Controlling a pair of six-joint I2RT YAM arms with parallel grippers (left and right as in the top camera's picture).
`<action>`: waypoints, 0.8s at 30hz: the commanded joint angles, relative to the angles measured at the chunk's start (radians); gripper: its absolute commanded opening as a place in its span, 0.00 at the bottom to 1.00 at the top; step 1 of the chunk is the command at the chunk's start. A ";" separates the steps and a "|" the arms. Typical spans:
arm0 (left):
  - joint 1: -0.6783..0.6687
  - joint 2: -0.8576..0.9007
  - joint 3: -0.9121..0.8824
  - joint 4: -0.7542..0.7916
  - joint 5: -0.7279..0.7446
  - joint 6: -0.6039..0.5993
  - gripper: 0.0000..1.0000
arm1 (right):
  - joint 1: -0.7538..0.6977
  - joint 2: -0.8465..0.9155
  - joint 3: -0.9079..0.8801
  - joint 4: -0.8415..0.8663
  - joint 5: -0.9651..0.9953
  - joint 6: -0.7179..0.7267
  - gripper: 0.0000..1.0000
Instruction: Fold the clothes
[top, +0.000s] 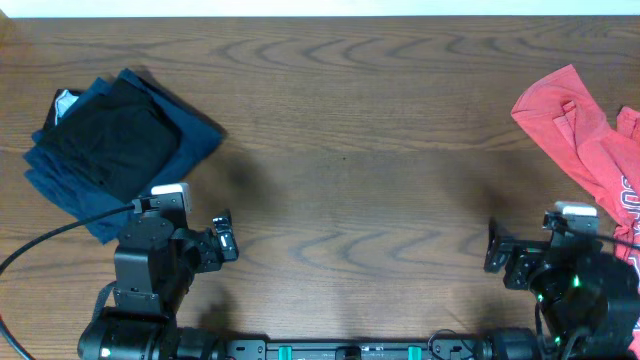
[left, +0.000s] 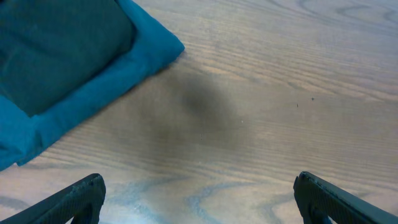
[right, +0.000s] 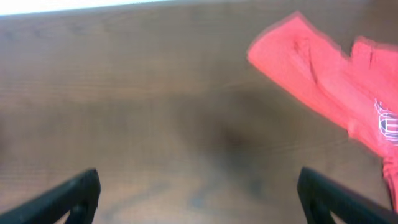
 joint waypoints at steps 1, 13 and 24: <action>0.003 -0.003 0.000 -0.001 -0.016 -0.013 0.98 | -0.011 -0.134 -0.135 0.124 -0.037 -0.096 0.99; 0.003 -0.003 0.000 -0.001 -0.016 -0.013 0.98 | -0.081 -0.380 -0.594 0.696 -0.083 -0.144 0.99; 0.003 -0.003 0.000 -0.001 -0.016 -0.013 0.98 | -0.134 -0.380 -0.774 0.827 -0.220 -0.169 0.99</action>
